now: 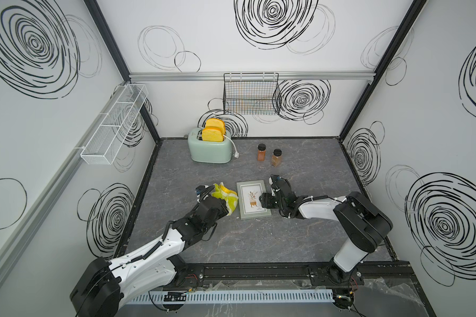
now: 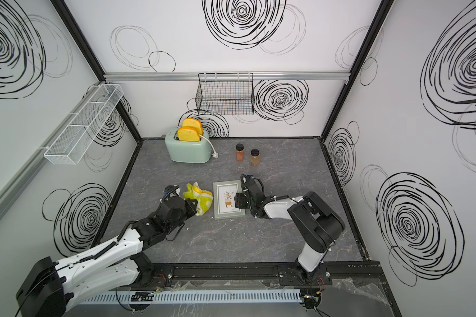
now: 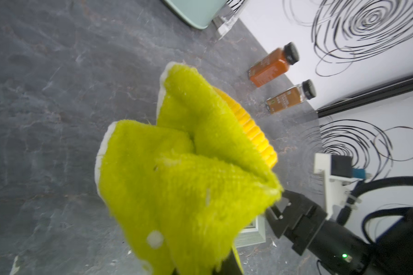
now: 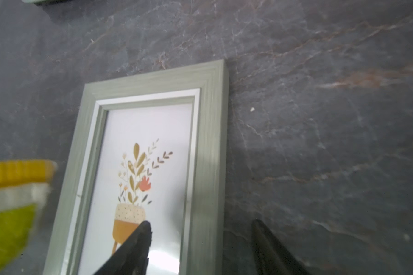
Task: Wipe the picture frame with a cloth
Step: Wipe the dirt from the picture frame, then adjust the cleaning item.
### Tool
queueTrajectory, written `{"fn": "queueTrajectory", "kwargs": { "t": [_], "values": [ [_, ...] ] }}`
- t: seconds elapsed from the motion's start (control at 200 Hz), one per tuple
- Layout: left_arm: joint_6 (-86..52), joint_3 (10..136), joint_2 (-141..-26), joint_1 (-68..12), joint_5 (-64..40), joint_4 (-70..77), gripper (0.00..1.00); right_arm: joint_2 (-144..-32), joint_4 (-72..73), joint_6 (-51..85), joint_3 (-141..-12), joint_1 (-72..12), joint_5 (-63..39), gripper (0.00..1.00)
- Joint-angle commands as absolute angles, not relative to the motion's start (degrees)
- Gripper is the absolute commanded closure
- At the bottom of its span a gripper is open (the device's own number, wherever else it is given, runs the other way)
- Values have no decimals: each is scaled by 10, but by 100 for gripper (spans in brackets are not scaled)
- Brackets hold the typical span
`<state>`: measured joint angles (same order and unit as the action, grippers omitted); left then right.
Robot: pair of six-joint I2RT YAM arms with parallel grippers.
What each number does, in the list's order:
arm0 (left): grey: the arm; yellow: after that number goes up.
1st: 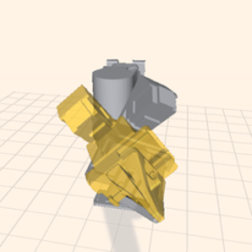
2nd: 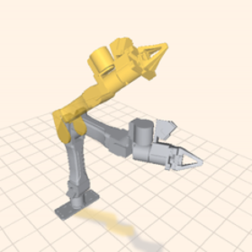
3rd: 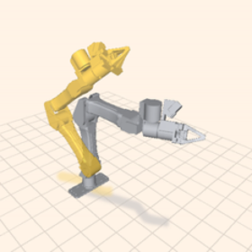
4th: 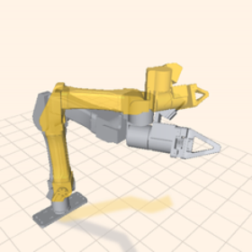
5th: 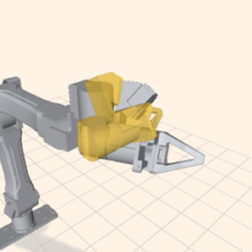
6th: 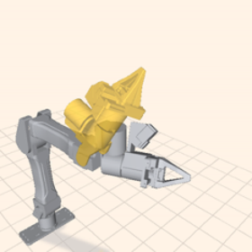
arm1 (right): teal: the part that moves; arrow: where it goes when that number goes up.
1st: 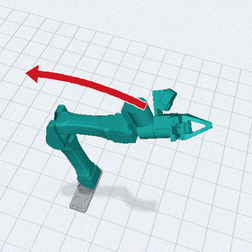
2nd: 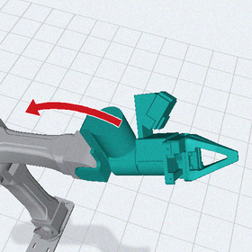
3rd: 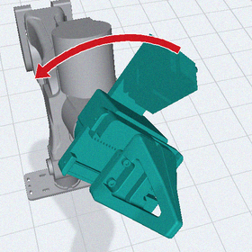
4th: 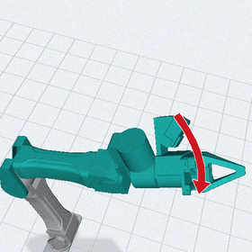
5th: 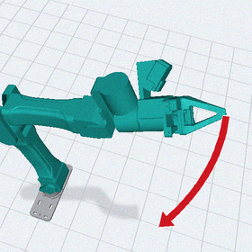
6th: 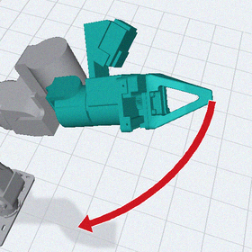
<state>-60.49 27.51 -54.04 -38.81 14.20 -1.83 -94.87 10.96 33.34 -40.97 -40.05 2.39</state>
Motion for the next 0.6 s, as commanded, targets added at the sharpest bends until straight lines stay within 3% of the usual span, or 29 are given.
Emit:
{"fn": "queueTrajectory", "kwargs": {
  "t": [0.0, 0.155, 0.375, 0.595],
  "values": [
    [-548, 316, -519, -363, 93, 29, 100, -888, 27, 276, -433, -416, 48, 28],
    [-555, 321, -504, -313, -16, 53, 100, -790, -5, 279, -442, -430, 34, 27],
    [-627, 269, -491, -252, -209, 170, 100, -619, 218, 426, -313, -414, -193, 19],
    [-756, 232, -528, -226, -300, 393, 100, -624, 293, 492, -301, -412, -293, 18]
  ]
}}
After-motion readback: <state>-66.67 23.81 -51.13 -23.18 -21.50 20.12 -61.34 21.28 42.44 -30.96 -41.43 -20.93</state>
